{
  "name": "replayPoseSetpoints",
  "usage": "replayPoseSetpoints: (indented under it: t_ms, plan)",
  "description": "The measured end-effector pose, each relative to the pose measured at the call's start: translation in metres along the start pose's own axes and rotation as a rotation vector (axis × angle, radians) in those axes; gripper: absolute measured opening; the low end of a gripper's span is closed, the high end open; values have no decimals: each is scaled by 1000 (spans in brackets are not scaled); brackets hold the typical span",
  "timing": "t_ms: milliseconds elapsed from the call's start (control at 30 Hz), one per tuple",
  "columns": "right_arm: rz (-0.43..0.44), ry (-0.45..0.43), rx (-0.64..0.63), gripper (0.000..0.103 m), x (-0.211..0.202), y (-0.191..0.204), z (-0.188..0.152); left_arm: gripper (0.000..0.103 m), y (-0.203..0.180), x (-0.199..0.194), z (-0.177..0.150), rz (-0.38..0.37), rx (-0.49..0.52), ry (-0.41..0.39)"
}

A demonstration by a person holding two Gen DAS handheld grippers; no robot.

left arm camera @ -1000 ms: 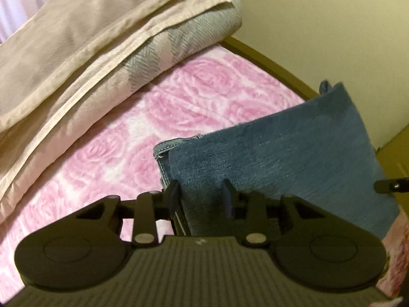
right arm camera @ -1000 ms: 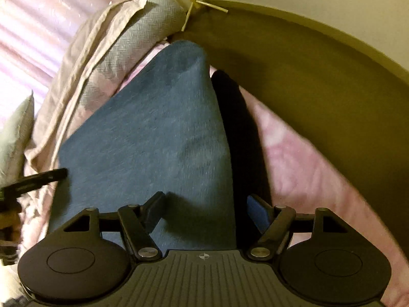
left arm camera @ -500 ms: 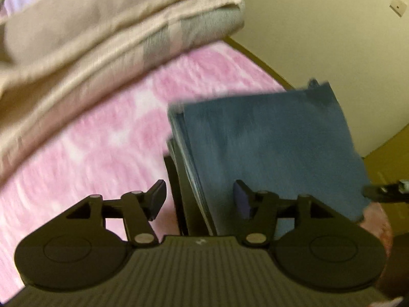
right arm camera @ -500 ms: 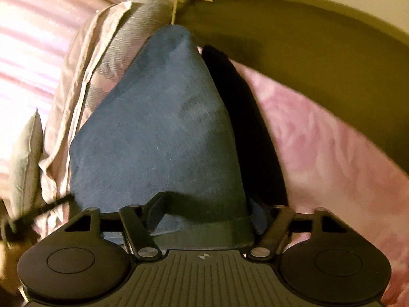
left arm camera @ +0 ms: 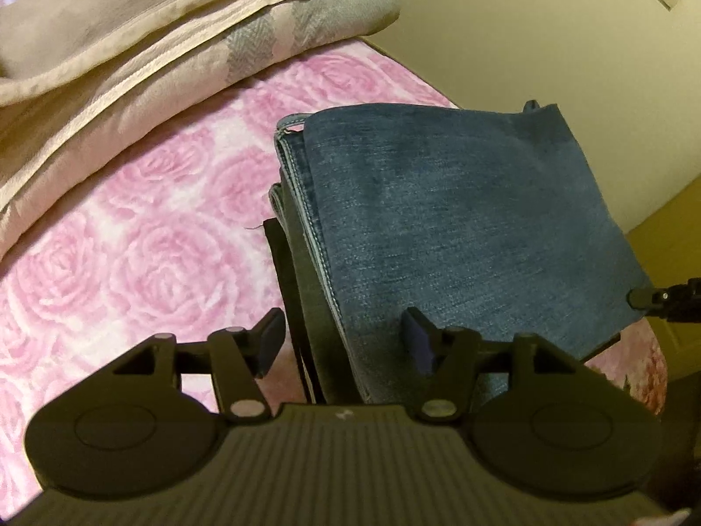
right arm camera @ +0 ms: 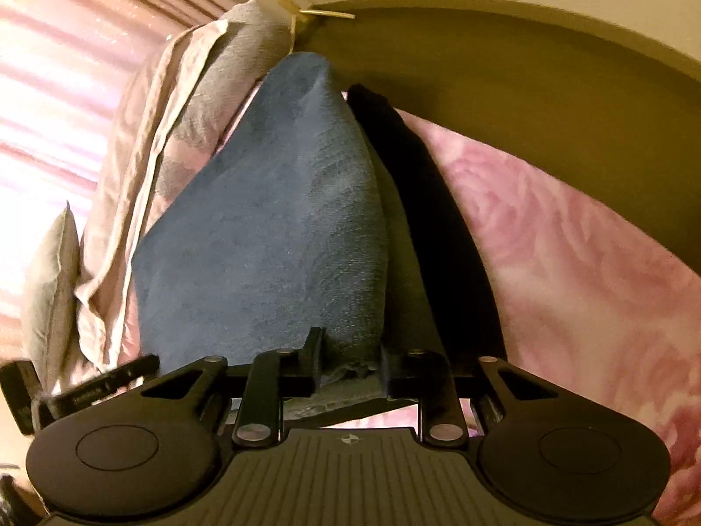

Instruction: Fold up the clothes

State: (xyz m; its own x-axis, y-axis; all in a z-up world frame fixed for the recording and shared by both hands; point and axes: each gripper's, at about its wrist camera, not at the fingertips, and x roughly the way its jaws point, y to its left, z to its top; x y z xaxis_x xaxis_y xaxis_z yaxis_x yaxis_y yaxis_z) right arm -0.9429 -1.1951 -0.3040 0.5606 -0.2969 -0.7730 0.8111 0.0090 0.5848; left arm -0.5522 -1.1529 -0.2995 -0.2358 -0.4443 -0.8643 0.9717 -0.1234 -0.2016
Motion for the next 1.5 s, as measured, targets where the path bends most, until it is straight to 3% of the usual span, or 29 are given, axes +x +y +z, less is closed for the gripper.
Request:
replayPoseSetpoints:
  t_ms: [233, 300, 333, 400, 500, 533, 567, 833, 1067, 1167, 1333, 1467, 1500]
  plan:
    - [-29, 26, -41, 24, 3, 4, -8, 62, 5, 2, -2, 5, -18, 5]
    - [-54, 5, -72, 36, -3, 10, -5, 61, -1, 1, 1, 20, 16, 4]
    - [-67, -5, -87, 51, -6, 12, -4, 61, -3, 0, 2, 26, 32, 6]
    - [-91, -25, -118, 56, -11, 18, -2, 53, -6, -8, 3, 27, 45, 8]
    - [-134, -84, -201, 56, -23, 33, 0, 36, -15, -25, -5, 18, 75, -1]
    - [-131, -108, -259, 56, -27, 44, -2, 36, -18, -29, -9, 18, 82, -3]
    - [-130, -125, -311, 56, -28, 54, -3, 36, -19, -28, -12, 16, 82, -1]
    - [-152, 2, -458, 56, 10, 80, -11, 39, -20, 4, -12, -9, 79, 47]
    - [-167, 109, -589, 56, 44, 103, -16, 41, -23, -10, -21, 17, 26, 15]
    - [-96, 83, -679, 56, 46, 135, -5, 40, -25, -15, -26, 33, -17, -1]
    - [49, 98, -810, 56, 94, 205, 27, 36, -26, -18, -37, 38, -85, -42]
    - [66, 166, -889, 56, 161, 254, 41, 36, -22, -17, -50, 28, -141, -86]
    - [37, 187, -907, 56, 178, 264, 40, 36, -21, -17, -52, 31, -159, -96]
